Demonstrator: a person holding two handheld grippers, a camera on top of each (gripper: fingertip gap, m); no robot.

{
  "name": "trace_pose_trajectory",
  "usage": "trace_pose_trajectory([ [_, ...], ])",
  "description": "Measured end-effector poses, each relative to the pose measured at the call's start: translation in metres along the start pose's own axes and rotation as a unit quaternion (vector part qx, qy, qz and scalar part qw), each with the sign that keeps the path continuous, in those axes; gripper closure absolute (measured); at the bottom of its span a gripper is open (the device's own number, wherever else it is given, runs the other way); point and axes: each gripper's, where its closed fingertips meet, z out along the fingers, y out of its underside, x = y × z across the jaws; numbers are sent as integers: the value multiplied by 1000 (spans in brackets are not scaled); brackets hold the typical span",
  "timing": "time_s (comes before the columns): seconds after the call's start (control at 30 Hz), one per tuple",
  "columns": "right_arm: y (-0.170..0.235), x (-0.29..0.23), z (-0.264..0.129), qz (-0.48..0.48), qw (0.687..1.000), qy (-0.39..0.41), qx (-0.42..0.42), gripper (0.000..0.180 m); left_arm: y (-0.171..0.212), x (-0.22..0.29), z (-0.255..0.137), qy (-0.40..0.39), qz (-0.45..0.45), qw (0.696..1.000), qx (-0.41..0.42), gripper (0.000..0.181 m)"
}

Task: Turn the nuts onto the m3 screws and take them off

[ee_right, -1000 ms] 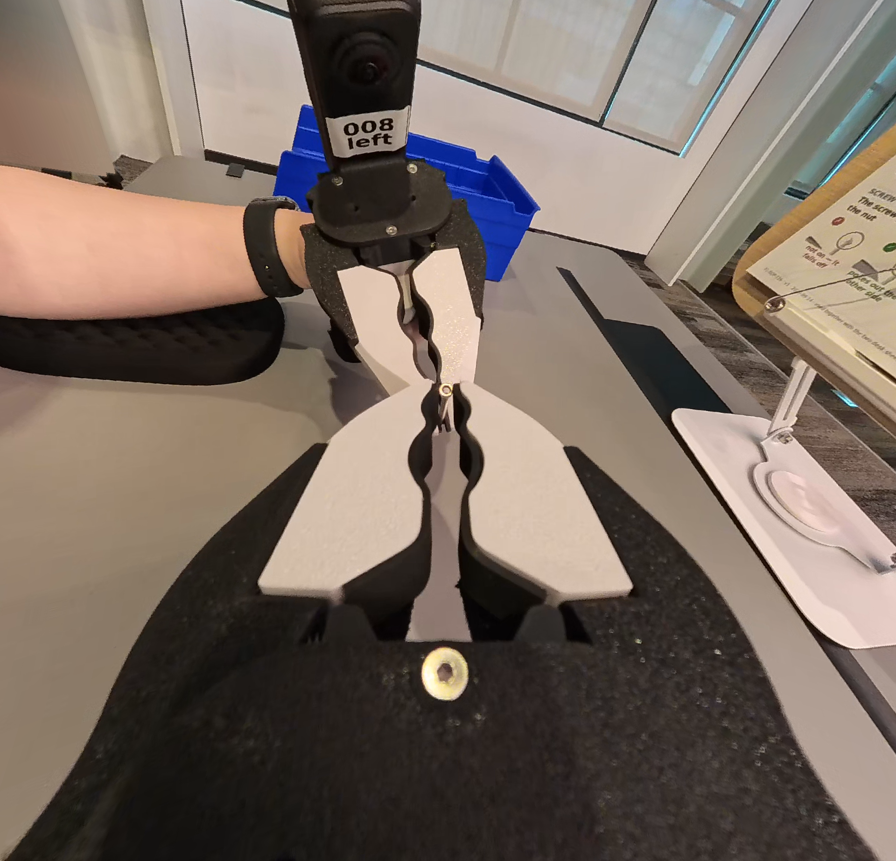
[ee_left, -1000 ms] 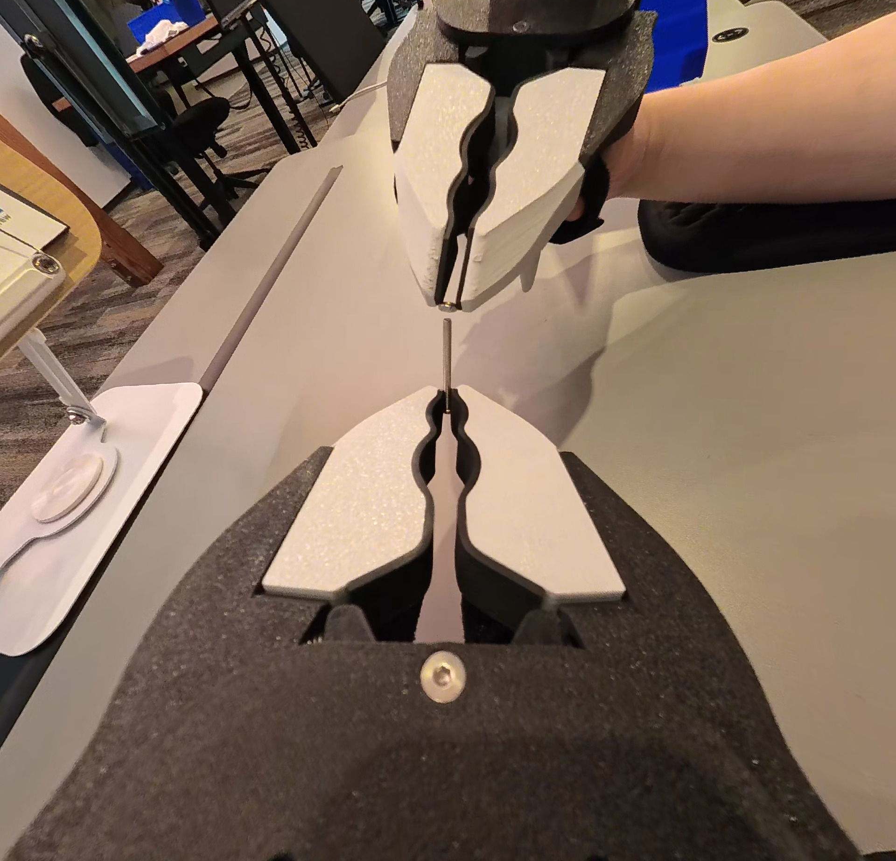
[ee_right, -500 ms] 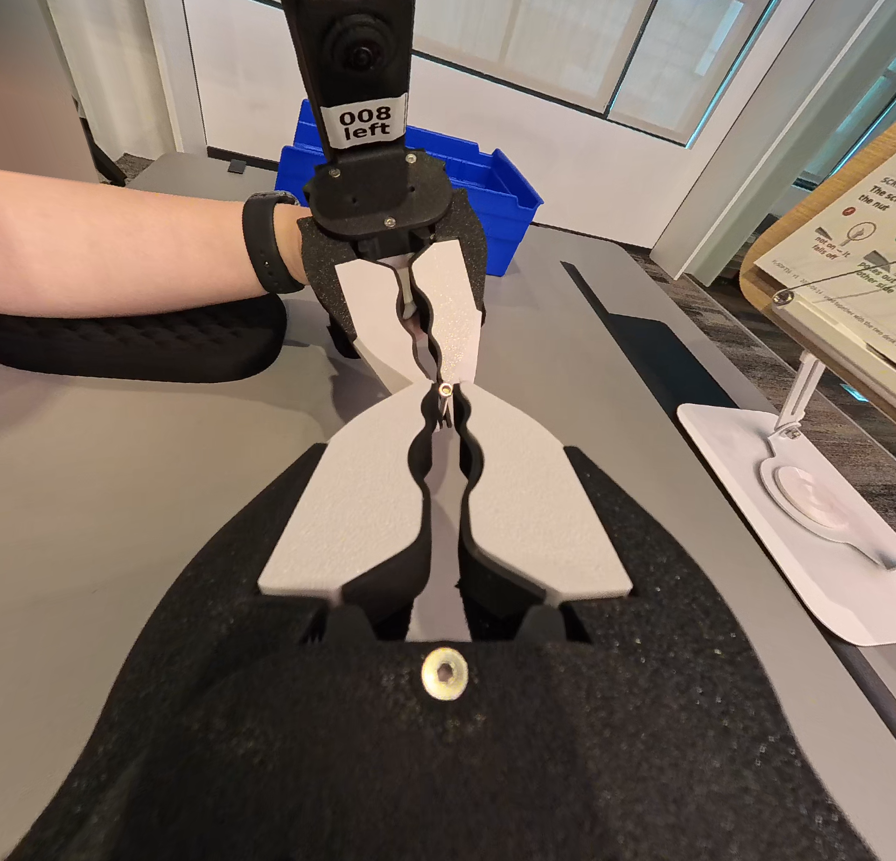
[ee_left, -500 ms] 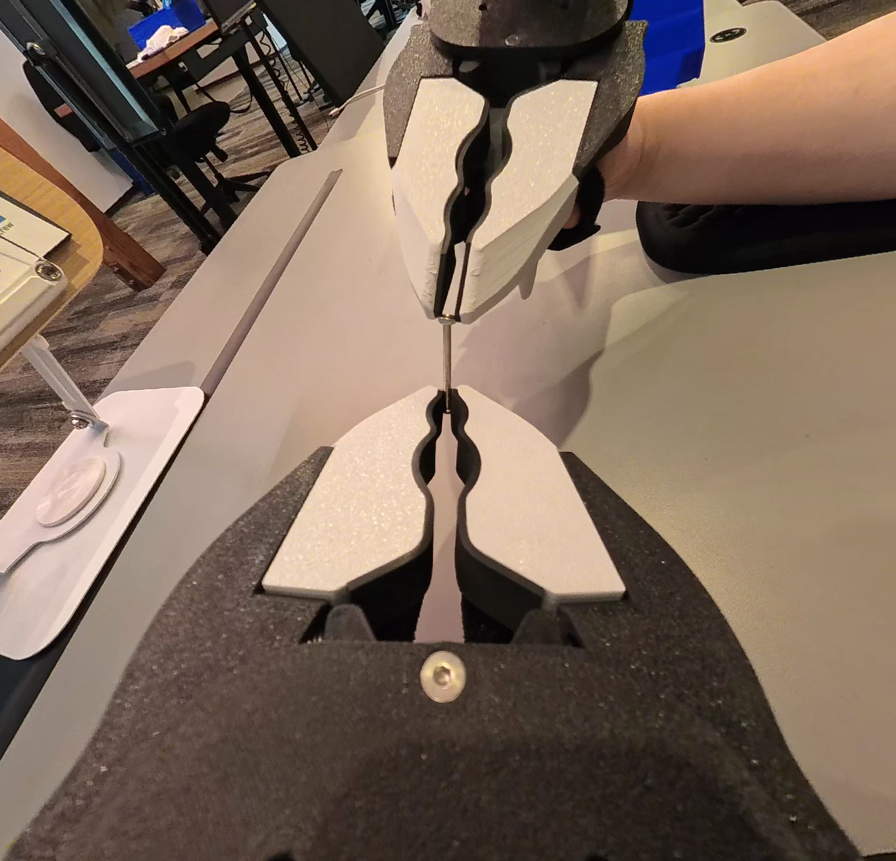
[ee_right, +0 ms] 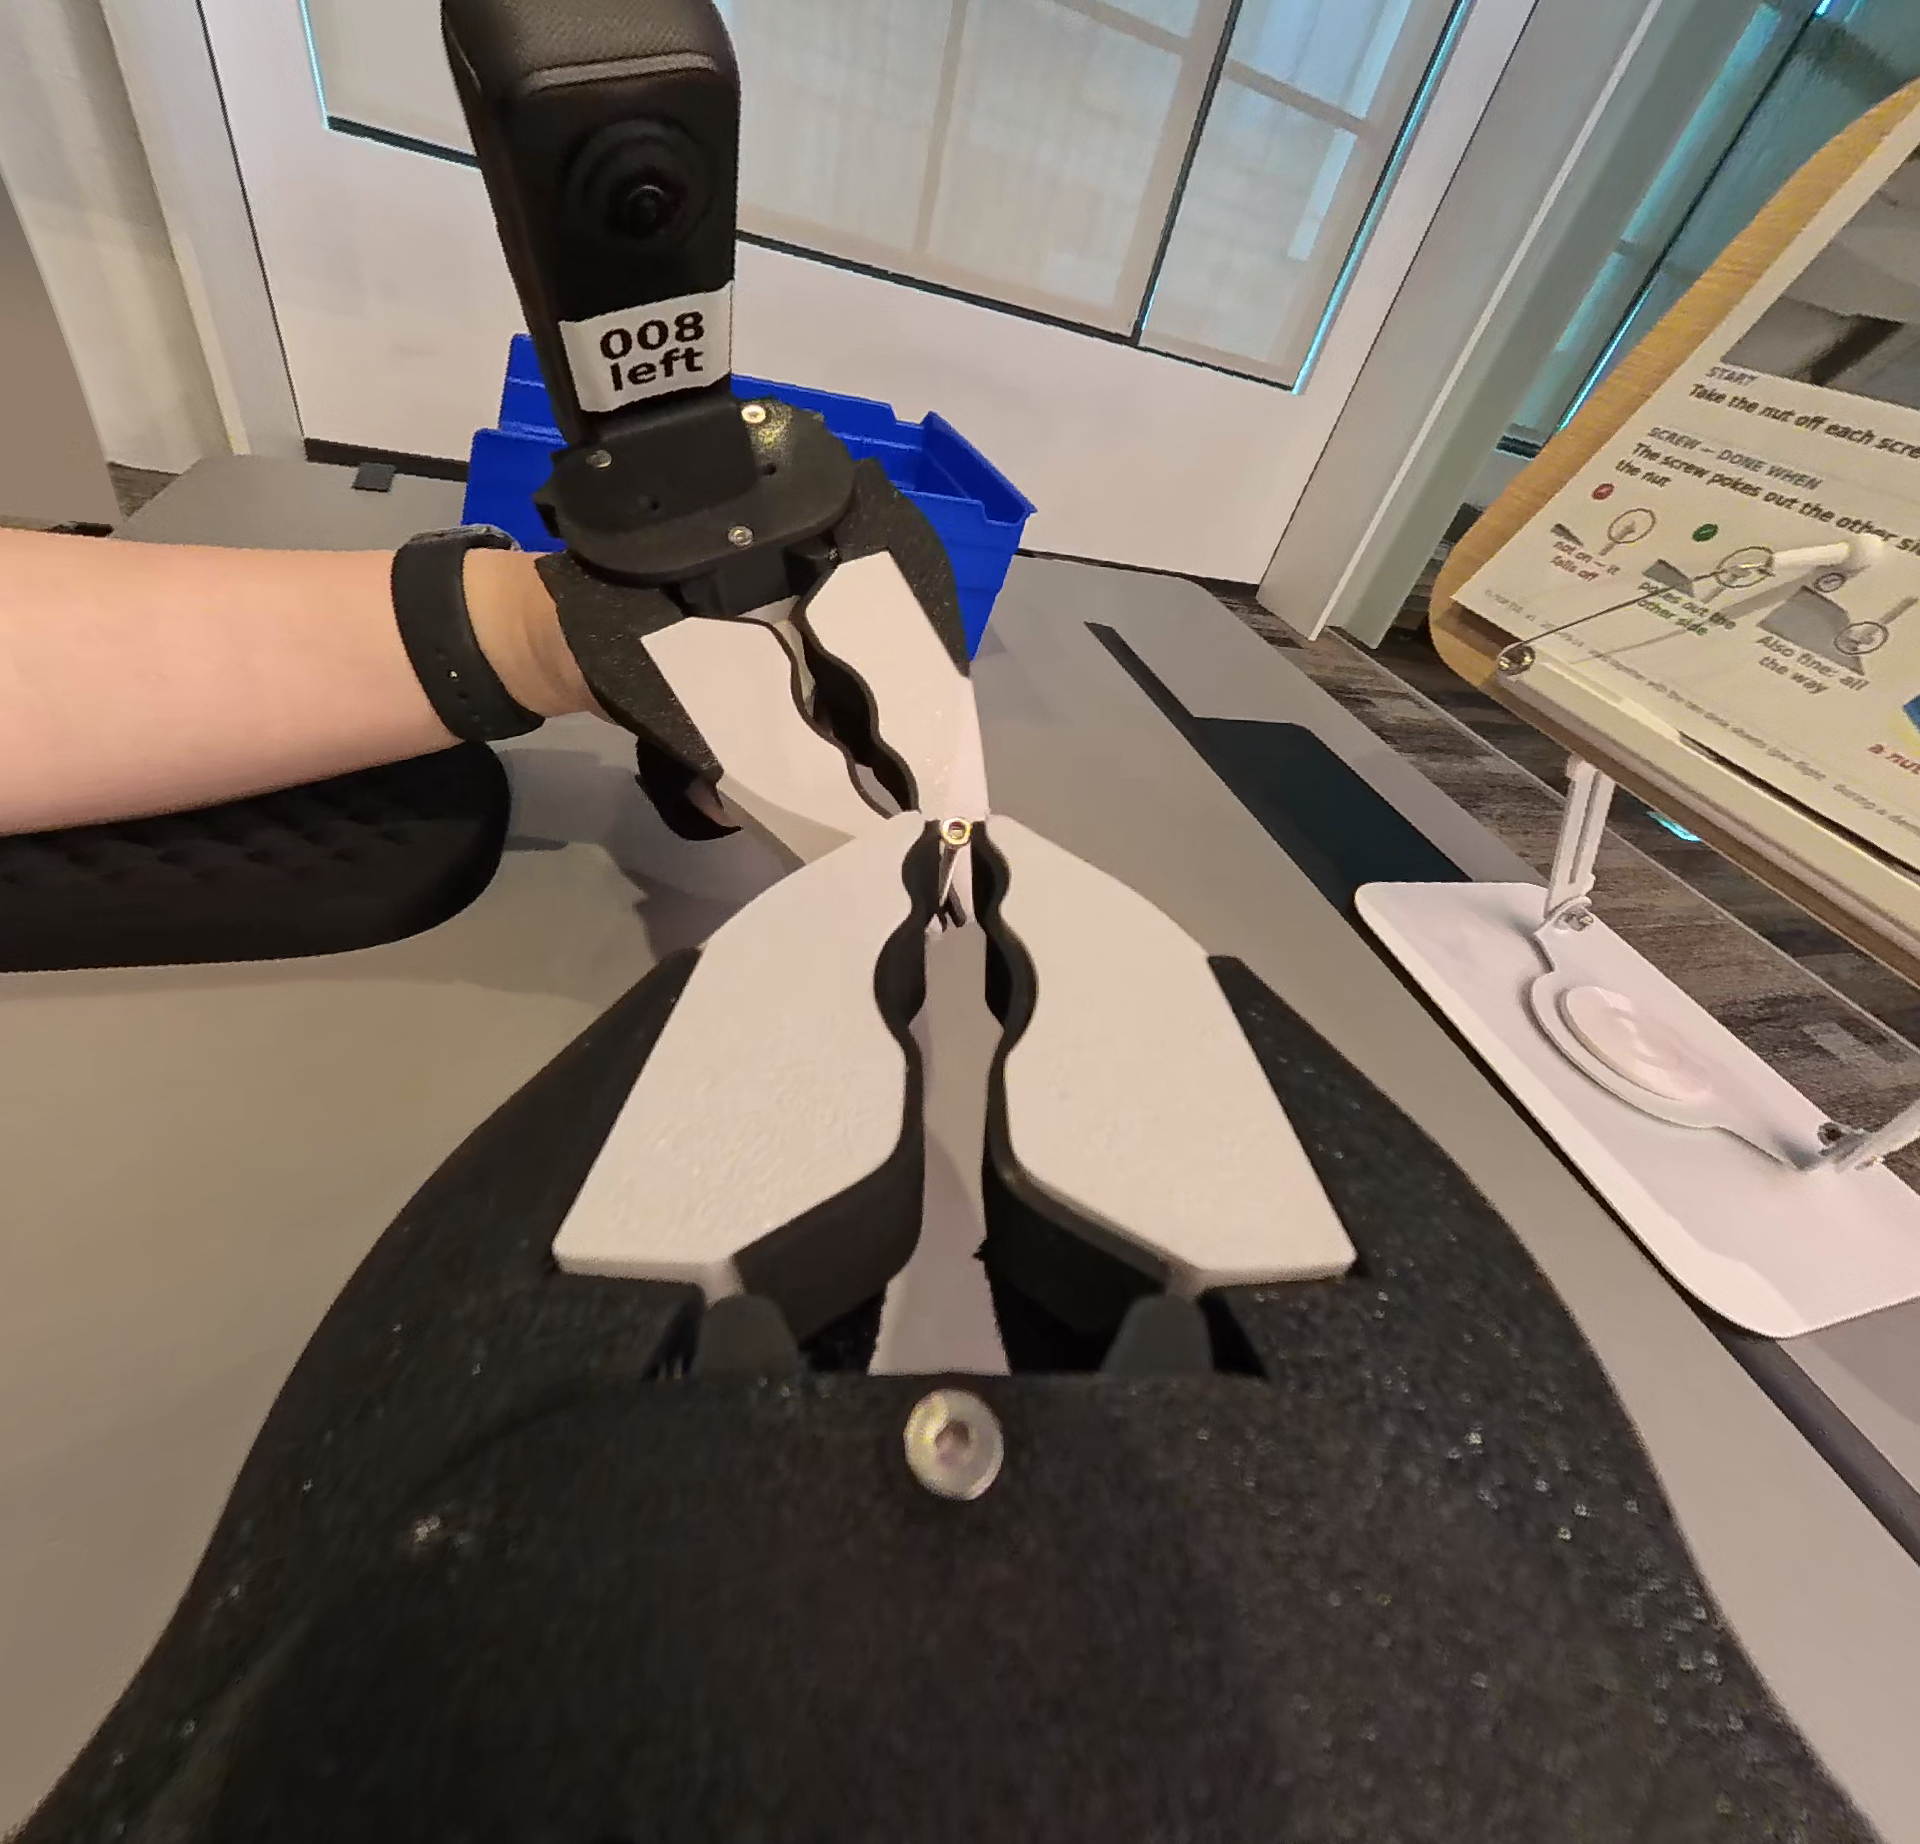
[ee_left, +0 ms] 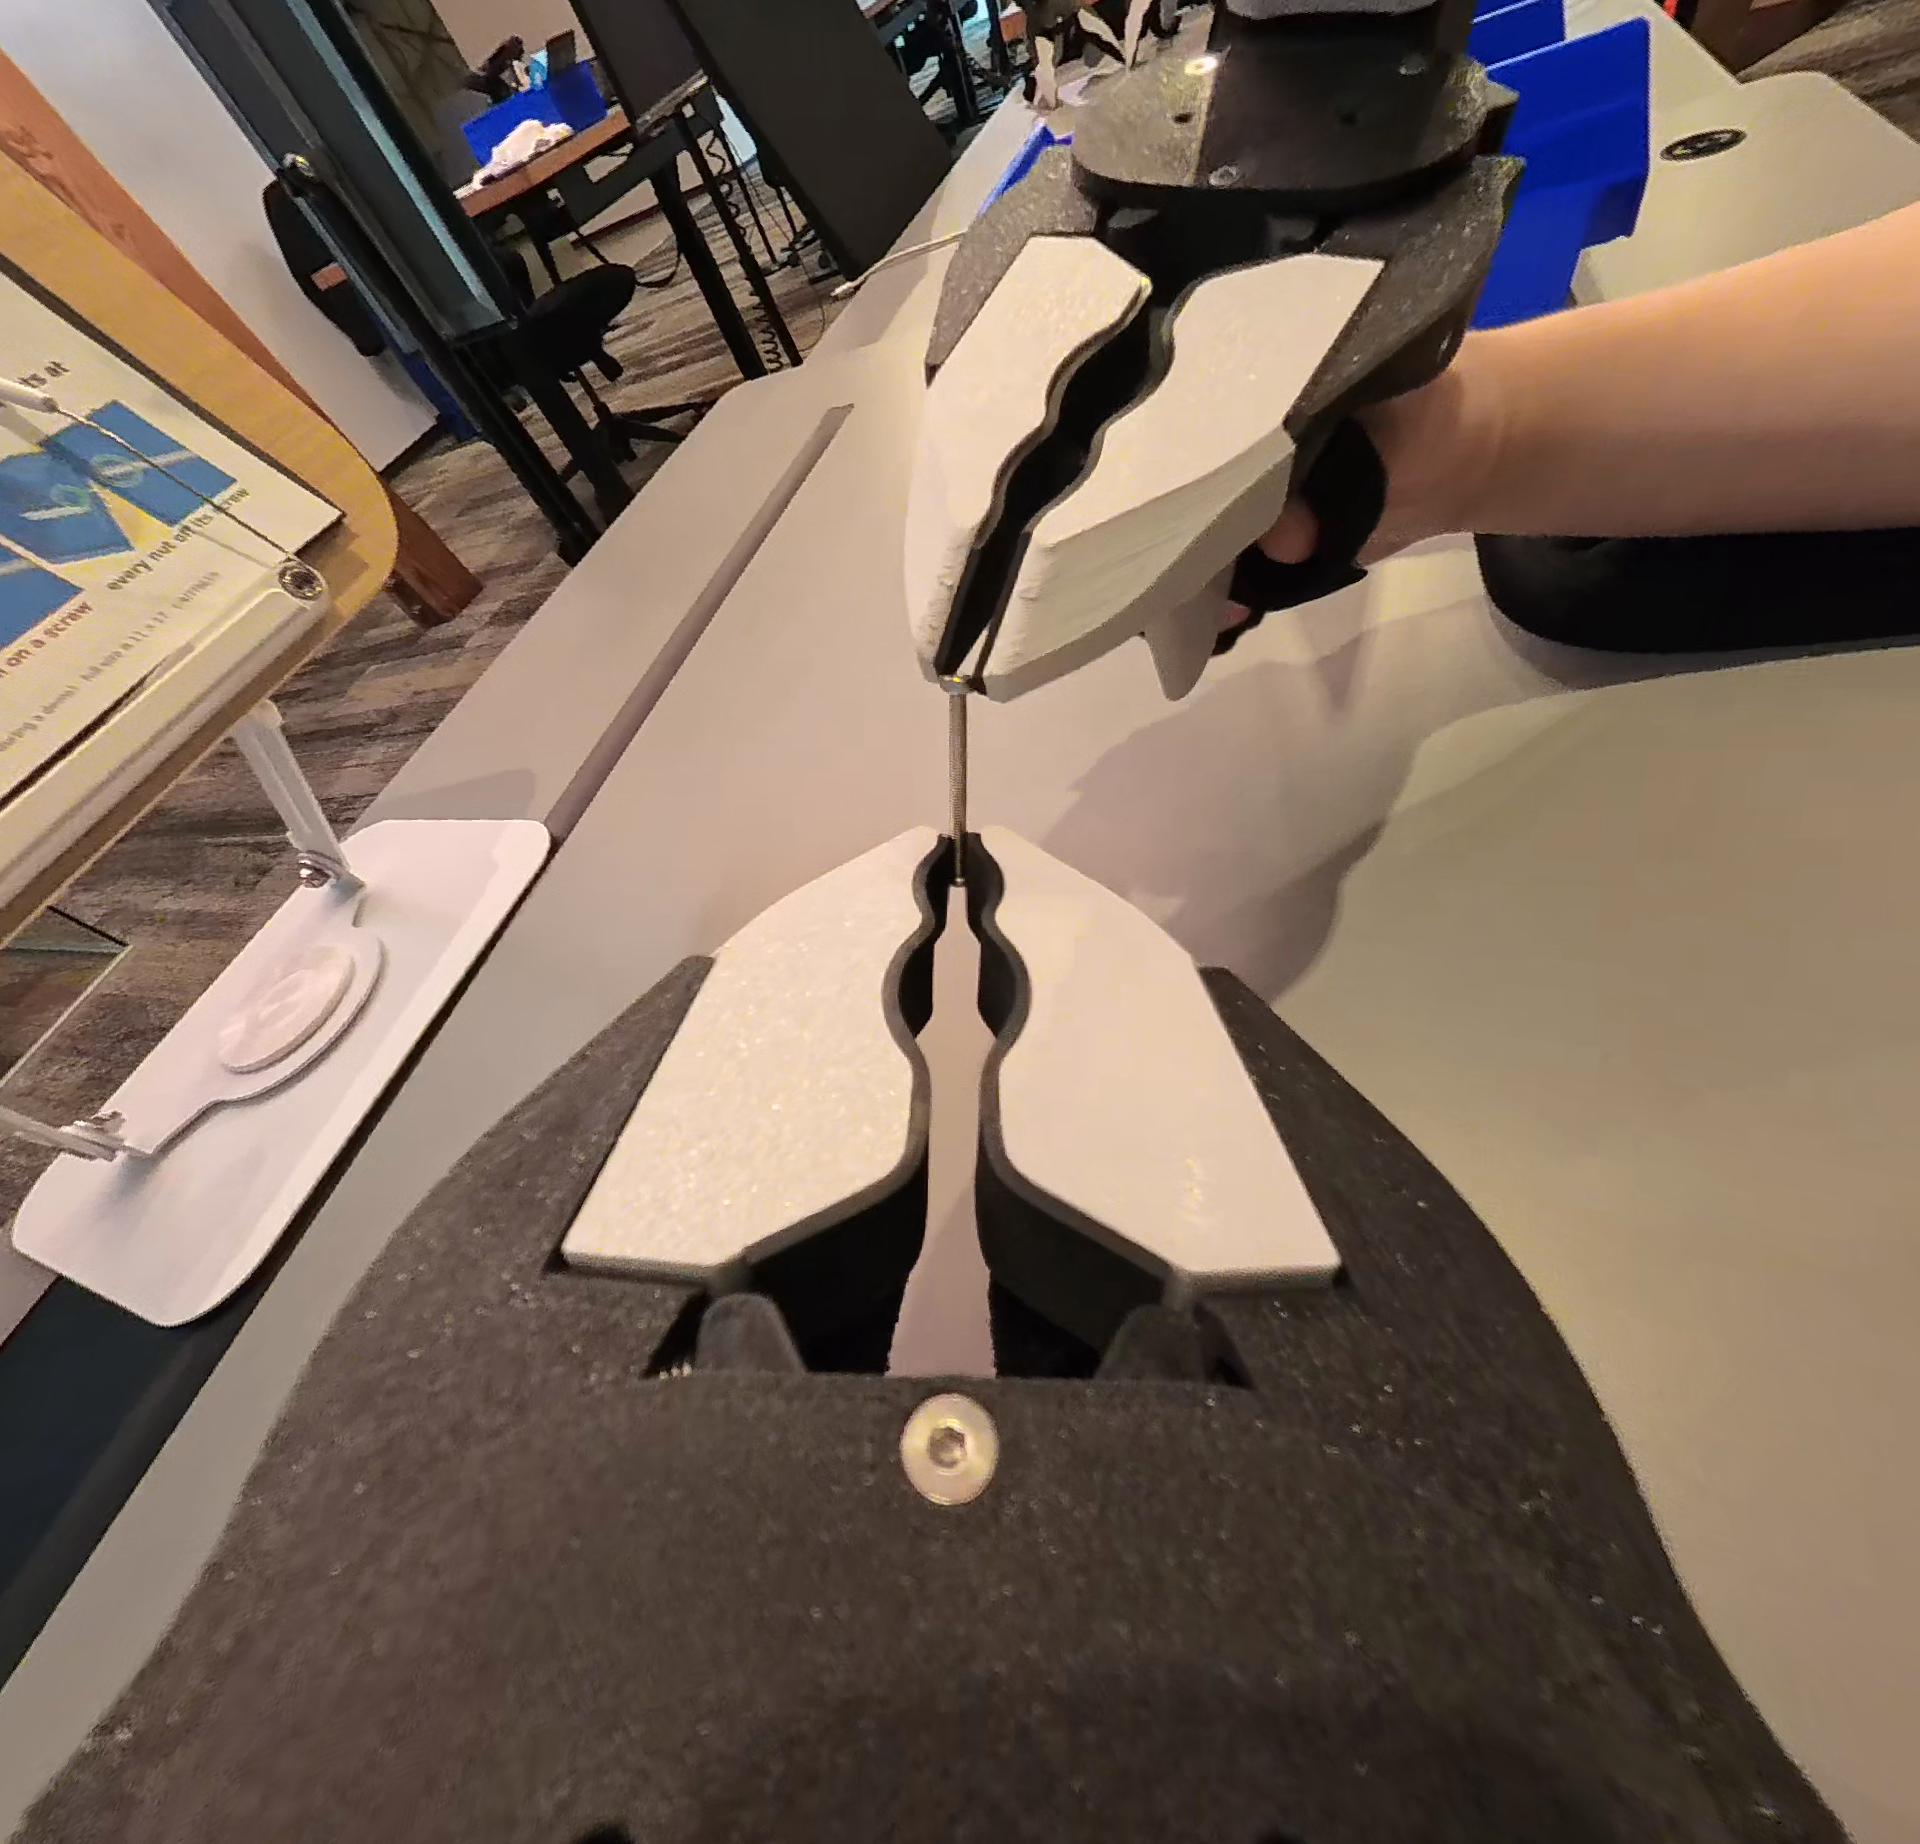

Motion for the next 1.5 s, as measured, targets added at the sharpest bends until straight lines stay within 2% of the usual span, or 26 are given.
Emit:
trace_pose_trajectory([
  [0.67,-2,2,-1,-13,1000,13,3,171,-2,-1,-2,-2,-2,1000,7,179],
  [0.93,-3,-5,0,-62,998,14,-5,168,-5,6,-1,18,0,1000,11,179],
  [1.5,-13,-5,-4,-7,999,-9,35,170,-9,9,-3,25,-1,999,22,179],
])
